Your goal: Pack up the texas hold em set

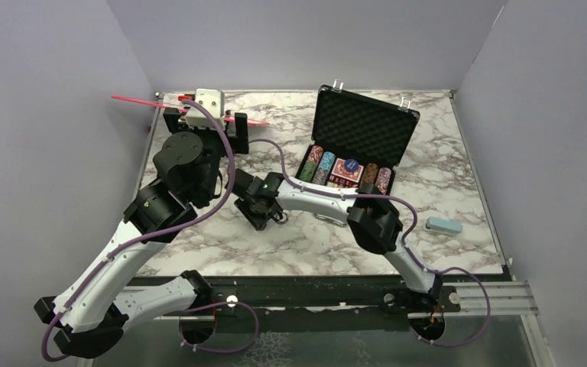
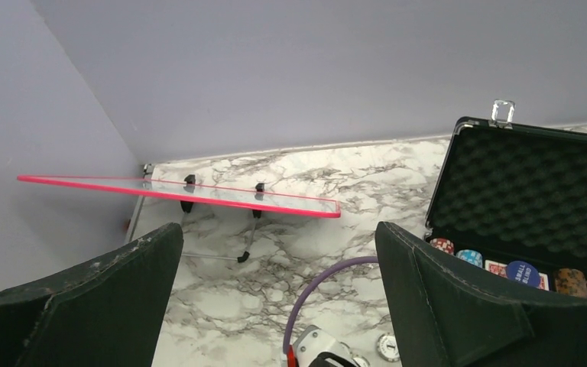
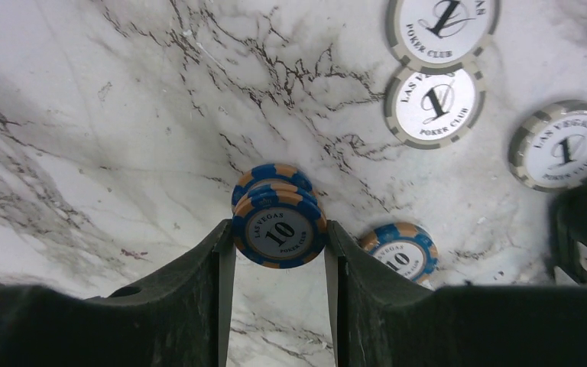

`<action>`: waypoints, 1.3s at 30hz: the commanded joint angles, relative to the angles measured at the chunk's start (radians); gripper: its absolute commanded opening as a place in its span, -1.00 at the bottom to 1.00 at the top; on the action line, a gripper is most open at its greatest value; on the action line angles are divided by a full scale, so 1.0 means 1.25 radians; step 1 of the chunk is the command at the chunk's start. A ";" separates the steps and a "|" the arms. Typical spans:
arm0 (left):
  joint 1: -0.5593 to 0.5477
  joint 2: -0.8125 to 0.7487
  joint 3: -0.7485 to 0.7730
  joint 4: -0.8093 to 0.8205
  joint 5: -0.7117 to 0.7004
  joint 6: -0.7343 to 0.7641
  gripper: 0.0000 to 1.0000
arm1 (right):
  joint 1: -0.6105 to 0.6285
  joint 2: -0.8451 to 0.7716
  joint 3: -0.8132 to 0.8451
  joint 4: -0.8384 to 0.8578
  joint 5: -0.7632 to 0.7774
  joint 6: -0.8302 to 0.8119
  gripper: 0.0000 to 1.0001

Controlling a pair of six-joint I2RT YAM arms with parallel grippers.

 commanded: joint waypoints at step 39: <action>0.200 0.013 -0.439 0.026 0.939 -0.718 0.63 | -0.094 -0.745 -0.663 0.399 -0.132 -0.196 -0.63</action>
